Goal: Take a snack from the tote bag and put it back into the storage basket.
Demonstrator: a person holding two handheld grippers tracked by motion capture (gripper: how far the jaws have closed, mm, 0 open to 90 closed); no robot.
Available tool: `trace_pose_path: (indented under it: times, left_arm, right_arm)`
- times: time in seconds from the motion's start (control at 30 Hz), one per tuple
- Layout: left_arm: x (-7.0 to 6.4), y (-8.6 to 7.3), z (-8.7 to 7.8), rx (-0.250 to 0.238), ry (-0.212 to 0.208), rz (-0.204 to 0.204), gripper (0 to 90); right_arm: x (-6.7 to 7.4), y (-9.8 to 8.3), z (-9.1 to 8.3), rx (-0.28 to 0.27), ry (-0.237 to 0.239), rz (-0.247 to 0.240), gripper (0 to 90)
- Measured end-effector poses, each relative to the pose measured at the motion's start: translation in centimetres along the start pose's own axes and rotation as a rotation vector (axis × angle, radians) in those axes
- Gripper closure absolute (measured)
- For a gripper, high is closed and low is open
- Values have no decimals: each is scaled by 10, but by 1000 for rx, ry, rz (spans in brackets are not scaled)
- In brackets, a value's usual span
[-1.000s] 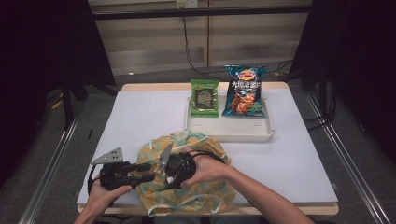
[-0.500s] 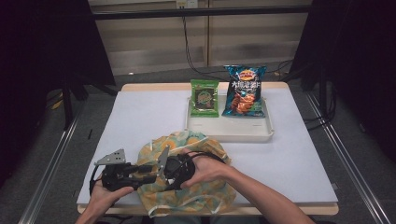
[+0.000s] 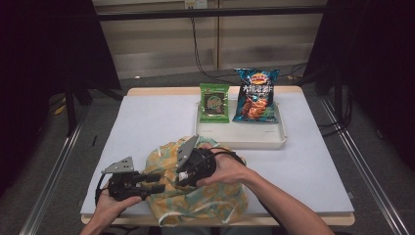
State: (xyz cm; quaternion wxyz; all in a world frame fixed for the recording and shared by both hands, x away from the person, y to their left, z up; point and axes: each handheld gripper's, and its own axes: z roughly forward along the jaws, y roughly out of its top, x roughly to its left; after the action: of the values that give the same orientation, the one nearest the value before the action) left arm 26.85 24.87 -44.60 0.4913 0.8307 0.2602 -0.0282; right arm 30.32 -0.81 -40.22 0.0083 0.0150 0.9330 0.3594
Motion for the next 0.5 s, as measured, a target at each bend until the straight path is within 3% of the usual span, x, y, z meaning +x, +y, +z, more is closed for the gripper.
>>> trace_pose_path:
  times: [0.33,0.5]
  left_arm:
    - [0,0,2,11,5,11,505]
    - [0,0,2,10,7,7,506]
  right_arm:
    - [-7,1,-30,-148,-50,44,590]
    - [-9,0,-43,-222,-115,66,616]
